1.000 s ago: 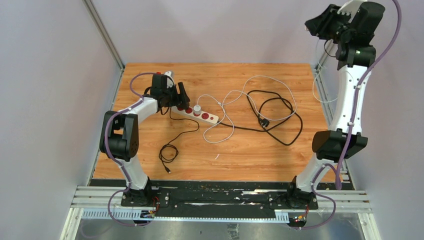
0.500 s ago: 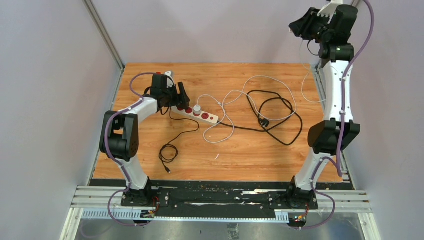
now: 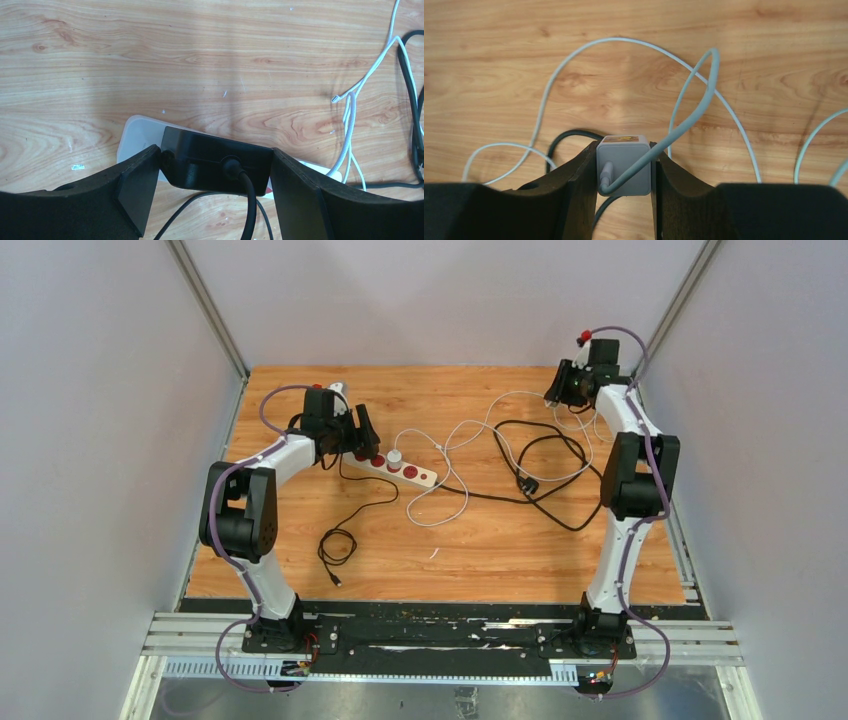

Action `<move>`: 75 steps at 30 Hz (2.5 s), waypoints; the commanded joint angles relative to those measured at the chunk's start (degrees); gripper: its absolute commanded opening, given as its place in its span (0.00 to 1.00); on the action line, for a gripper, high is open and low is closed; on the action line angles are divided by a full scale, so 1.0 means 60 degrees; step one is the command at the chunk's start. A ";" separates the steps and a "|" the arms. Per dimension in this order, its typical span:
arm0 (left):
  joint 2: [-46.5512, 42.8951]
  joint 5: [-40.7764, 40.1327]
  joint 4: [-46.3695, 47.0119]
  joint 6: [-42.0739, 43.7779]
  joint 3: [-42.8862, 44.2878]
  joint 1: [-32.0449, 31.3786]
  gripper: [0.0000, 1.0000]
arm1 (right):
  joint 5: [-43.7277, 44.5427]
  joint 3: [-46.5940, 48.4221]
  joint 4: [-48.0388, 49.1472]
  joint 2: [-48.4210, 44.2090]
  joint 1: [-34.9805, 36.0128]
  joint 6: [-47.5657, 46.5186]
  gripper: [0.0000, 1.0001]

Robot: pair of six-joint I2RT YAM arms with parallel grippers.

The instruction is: Pull the plug off the socket

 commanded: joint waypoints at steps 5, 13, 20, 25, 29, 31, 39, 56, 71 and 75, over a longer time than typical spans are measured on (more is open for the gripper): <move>0.0538 -0.1214 -0.2347 0.0184 -0.0623 0.0225 0.79 | 0.1421 0.0557 -0.0358 0.1059 0.0071 -0.0491 0.32; 0.0470 -0.1217 -0.2332 0.0162 -0.0671 0.0225 0.79 | 0.2453 0.0366 -0.0897 0.0495 0.0071 -0.0748 0.76; 0.0397 -0.1208 -0.2339 0.0141 -0.0697 0.0225 0.78 | 0.3123 -0.0330 -0.1053 -0.1254 0.0092 -0.0880 0.98; 0.0360 -0.1188 -0.2321 0.0144 -0.0710 0.0225 0.78 | 0.2587 -0.1493 -0.0848 -0.2949 0.0364 -0.1114 0.98; 0.0352 -0.1185 -0.2284 0.0123 -0.0751 0.0225 0.78 | 0.1278 -0.3157 0.0138 -0.4426 0.1541 -0.2269 0.96; 0.0374 -0.1147 -0.2301 0.0138 -0.0758 0.0225 0.78 | 0.0215 -0.4120 0.0885 -0.4949 0.2288 -0.2679 0.96; 0.0380 -0.1329 -0.2376 0.0156 -0.0776 0.0225 0.78 | -0.0278 -0.5003 0.2501 -0.4075 0.6384 -0.3101 0.93; 0.0403 -0.1361 -0.2358 0.0144 -0.0915 0.0225 0.76 | 0.1281 -0.3622 0.4928 -0.0387 0.7875 -0.2516 0.91; 0.0491 -0.1381 -0.2354 0.0113 -0.0915 0.0225 0.75 | 0.1335 -0.3154 0.5997 0.0871 0.7944 -0.2684 0.64; 0.0556 -0.1406 -0.2383 0.0116 -0.0915 0.0225 0.73 | 0.1146 -0.3249 0.6121 0.0836 0.7945 -0.2553 0.39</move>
